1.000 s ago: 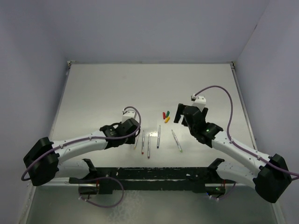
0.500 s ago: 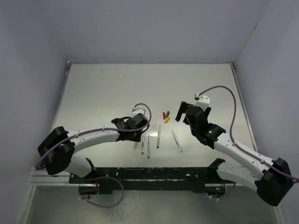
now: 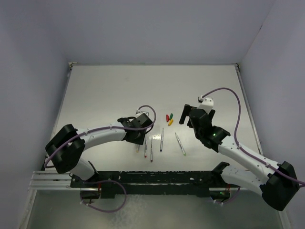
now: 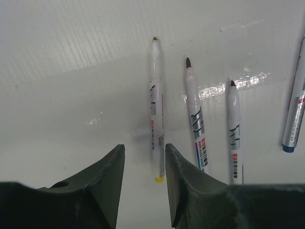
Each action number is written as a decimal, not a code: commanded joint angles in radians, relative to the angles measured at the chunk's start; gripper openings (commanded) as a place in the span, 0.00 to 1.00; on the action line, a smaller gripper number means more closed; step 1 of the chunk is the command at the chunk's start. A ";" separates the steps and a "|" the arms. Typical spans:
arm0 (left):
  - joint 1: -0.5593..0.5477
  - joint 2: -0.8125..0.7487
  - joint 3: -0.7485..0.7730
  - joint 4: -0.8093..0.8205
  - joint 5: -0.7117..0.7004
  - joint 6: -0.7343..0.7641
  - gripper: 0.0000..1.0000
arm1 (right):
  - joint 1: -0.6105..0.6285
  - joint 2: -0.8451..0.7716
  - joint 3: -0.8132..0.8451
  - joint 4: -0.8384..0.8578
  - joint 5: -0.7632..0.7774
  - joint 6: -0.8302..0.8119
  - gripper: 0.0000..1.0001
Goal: Insert the pens into the pen caps
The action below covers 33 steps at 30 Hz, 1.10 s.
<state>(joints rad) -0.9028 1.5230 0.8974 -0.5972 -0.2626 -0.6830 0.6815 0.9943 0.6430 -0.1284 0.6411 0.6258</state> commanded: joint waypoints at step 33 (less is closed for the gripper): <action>0.033 0.064 0.064 0.005 0.077 0.066 0.43 | -0.001 -0.023 -0.003 -0.019 0.035 0.028 1.00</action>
<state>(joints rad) -0.8772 1.6077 0.9409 -0.6010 -0.1970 -0.6407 0.6811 0.9901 0.6411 -0.1383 0.6399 0.6312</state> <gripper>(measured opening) 0.435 0.997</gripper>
